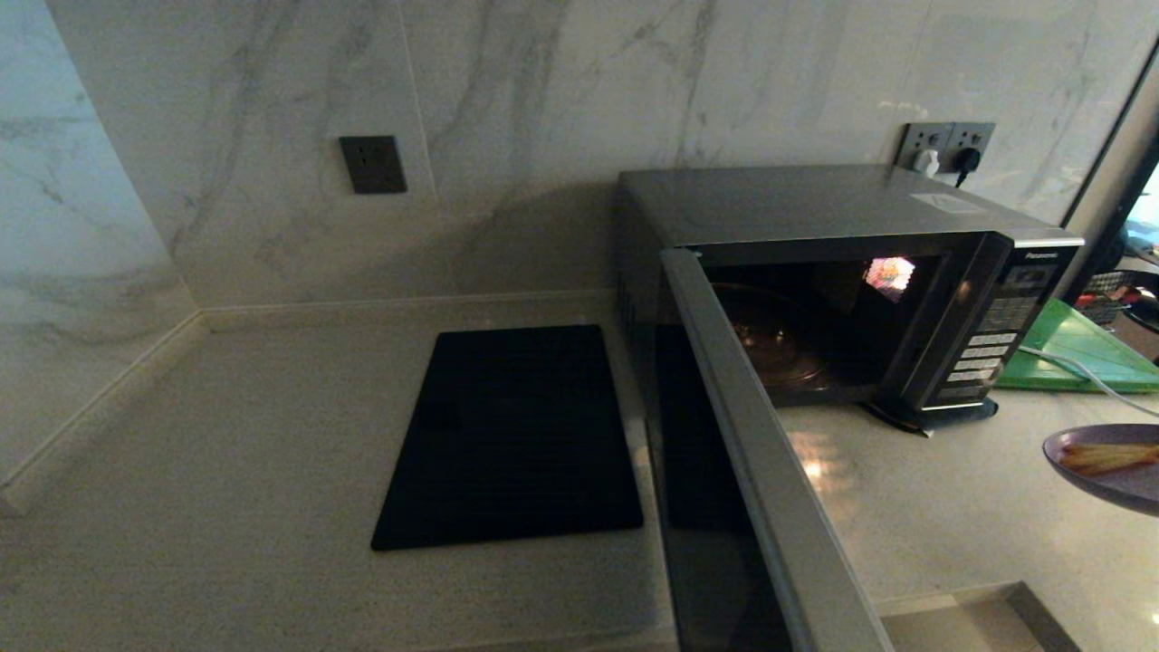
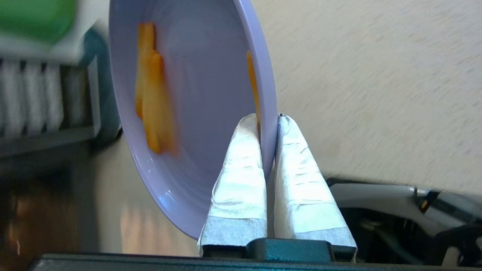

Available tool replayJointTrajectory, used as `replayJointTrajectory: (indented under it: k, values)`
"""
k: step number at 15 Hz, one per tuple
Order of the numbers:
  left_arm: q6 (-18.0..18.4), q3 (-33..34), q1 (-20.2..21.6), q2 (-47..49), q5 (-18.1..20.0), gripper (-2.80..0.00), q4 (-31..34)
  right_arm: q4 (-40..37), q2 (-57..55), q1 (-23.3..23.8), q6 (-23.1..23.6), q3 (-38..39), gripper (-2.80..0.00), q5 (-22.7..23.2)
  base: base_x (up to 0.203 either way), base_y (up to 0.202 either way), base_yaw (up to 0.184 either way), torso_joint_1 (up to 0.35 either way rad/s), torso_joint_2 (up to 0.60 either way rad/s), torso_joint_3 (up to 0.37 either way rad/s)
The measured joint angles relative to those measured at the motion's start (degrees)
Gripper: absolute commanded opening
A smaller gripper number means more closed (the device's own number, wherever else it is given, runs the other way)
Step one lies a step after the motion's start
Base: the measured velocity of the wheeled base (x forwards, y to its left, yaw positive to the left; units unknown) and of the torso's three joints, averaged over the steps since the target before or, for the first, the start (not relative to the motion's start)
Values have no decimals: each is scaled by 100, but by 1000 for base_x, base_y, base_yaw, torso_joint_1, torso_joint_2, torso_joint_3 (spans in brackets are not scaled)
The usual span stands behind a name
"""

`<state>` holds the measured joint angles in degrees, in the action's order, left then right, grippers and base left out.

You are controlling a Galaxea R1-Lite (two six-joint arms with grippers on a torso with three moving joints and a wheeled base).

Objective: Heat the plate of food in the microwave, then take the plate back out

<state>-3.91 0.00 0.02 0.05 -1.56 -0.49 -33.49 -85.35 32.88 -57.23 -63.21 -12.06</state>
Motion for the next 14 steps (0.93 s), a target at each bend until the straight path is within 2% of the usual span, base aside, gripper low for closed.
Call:
replayJointTrajectory:
  k: [3, 6, 14]
  values:
    - [1, 0, 0, 0, 2, -280, 0, 182, -583, 864, 329, -40, -280, 431, 0, 0, 0, 0, 0, 0]
    - [0, 0, 0, 0, 2, -280, 5, 354, -1151, 1383, 553, -232, -280, 661, 0, 0, 0, 0, 0, 0]
    - [1, 0, 0, 0, 2, -280, 2, 621, -2502, 2002, 643, -1021, -280, 865, 0, 0, 0, 0, 0, 0]
